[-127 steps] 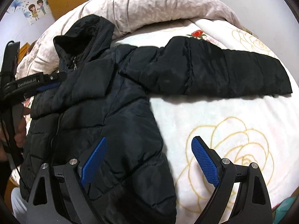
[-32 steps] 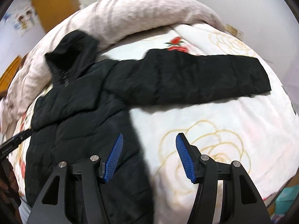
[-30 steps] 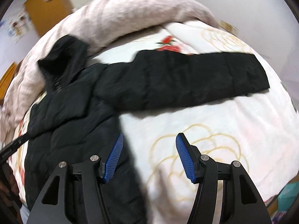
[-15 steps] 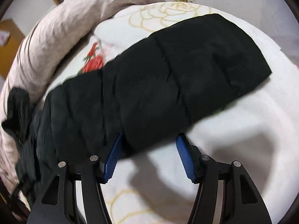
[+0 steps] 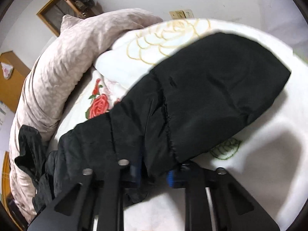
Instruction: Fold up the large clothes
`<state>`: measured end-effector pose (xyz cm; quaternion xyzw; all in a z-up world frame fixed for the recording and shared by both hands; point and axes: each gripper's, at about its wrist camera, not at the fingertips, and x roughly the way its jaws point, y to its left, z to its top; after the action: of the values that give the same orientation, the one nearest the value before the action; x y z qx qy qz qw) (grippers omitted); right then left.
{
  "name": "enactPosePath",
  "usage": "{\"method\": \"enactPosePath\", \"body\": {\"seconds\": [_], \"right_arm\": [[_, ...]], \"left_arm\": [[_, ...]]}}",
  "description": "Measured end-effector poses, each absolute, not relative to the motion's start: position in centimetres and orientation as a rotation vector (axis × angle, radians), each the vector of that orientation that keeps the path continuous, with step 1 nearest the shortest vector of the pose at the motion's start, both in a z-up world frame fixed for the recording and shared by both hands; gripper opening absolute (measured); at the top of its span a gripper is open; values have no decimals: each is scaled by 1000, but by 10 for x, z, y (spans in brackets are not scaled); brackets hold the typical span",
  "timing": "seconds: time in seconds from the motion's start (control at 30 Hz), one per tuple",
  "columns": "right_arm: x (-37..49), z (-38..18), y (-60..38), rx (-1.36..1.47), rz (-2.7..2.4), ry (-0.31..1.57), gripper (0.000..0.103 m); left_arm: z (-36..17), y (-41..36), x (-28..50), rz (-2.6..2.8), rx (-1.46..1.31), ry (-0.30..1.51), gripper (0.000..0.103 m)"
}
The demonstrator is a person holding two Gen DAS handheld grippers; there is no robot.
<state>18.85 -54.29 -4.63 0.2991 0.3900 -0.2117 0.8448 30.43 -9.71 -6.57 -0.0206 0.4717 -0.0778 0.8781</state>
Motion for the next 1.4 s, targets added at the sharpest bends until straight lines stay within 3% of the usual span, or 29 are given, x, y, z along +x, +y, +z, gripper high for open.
{"method": "enactPosePath", "body": {"seconds": [0.3,0.57,0.7,0.97,1.27,1.4], "right_arm": [[181,49,-496,517,-354,710,11],[188,127,-392,405,-132,646,11],[202,140,-328,349,-11,659,11],[237,102,-219,247,135,759,11],[273,13,-157,159,189,922,12],[286,-26,-136,116,226,990,17]], "left_arm": [[-24,-87,275,-170,-57,944,71],[14,-52,244,-145,-91,900,71],[26,-22,229,-106,-124,884,71],[19,45,211,-11,-201,883,71],[-9,100,208,74,-274,904,71],[-22,112,210,91,-296,917,71]]}}
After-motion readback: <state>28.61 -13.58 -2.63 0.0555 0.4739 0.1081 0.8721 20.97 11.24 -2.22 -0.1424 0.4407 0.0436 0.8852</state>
